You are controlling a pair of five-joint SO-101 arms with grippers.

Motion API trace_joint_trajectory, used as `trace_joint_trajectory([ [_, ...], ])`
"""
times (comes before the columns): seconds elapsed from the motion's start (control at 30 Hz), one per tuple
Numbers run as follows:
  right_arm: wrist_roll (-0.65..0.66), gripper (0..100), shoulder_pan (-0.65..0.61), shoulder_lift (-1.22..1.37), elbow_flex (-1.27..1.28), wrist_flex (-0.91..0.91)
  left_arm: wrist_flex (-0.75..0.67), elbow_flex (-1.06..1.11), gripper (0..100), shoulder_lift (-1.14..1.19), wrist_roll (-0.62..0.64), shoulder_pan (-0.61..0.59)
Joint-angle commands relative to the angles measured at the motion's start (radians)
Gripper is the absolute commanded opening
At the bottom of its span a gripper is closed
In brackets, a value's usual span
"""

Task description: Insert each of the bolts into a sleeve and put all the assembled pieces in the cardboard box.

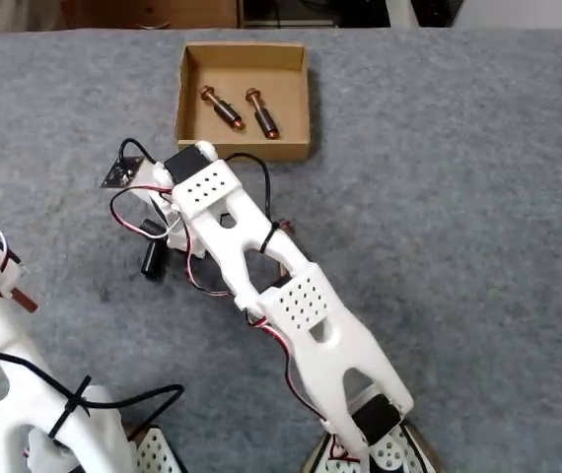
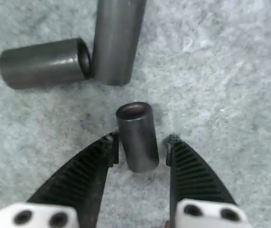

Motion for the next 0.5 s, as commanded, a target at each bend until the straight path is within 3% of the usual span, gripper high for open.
trace_joint_trajectory([
  [0.0, -0.012, 17.8, -0.004, -0.001, -0.039, -0.018, -0.020, -0.012, 2, -0.024, 0.005, -0.005],
  [0.13, -0.012, 16.7, -0.004, 0.001, -0.039, -0.015, -0.020, -0.014, 2, -0.024, 0.005, -0.005],
  [0.33, -0.006, 4.0, -0.004, 0.002, -0.038, 0.002, -0.020, -0.014, 2, -0.024, 0.005, -0.005],
  [0.47, -0.005, 3.7, -0.002, 0.022, -0.048, 0.014, -0.020, -0.014, 2, -0.024, 0.005, -0.005],
])
